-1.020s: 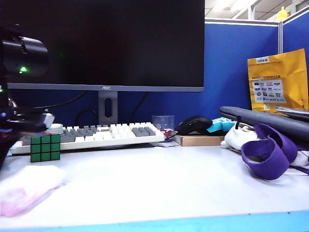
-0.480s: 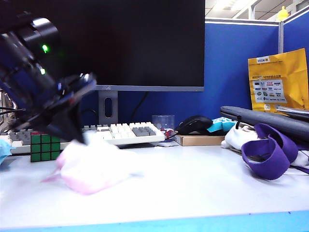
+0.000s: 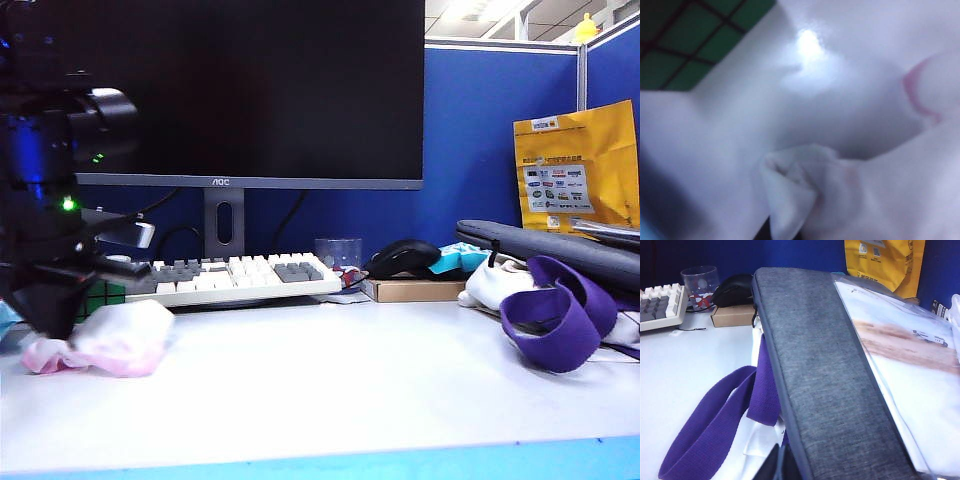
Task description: Use the wet wipes on the table to wipe the cherry juice off the table, then put the wipes back on the table.
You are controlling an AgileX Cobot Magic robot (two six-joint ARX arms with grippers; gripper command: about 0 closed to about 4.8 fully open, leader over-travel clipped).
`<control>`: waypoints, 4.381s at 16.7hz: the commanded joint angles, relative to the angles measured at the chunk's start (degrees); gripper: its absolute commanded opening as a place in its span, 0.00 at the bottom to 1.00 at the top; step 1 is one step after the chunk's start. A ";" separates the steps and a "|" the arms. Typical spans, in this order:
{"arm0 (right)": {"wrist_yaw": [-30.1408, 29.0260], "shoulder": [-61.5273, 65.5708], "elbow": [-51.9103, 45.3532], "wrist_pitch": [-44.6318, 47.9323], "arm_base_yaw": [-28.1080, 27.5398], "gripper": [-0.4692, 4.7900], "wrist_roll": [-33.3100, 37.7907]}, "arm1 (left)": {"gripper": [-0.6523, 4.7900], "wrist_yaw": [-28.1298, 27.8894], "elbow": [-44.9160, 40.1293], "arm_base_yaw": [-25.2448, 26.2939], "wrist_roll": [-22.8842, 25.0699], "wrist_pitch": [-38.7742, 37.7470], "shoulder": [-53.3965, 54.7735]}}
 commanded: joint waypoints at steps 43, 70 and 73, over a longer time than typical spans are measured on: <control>0.04 -0.02 -0.13 0.76 0.00 0.09 -0.15 | 0.16 7.58 6.47 -2.86 -0.48 1.95 -19.96; 0.04 -0.02 -0.13 0.76 0.00 0.09 -0.17 | 0.15 6.19 -57.86 16.83 -6.80 27.91 -98.97; 0.07 -0.02 -0.13 0.70 0.00 0.09 -0.17 | 0.15 10.95 -58.16 17.09 -4.57 22.34 -98.99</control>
